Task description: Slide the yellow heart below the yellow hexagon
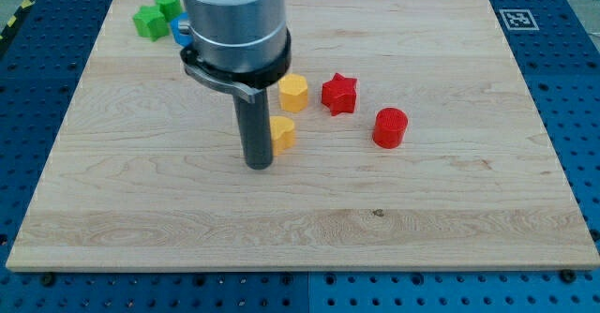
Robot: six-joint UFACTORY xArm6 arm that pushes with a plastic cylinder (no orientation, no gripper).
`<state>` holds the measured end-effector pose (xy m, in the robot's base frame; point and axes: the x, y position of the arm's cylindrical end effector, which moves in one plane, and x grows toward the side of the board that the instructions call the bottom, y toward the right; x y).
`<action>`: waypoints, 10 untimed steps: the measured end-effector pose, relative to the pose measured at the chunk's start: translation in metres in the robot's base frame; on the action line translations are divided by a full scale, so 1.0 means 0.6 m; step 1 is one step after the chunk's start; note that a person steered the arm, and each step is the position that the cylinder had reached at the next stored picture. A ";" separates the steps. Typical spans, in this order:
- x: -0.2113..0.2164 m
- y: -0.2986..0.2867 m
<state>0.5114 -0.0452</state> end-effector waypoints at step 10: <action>-0.018 0.017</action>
<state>0.5006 -0.0347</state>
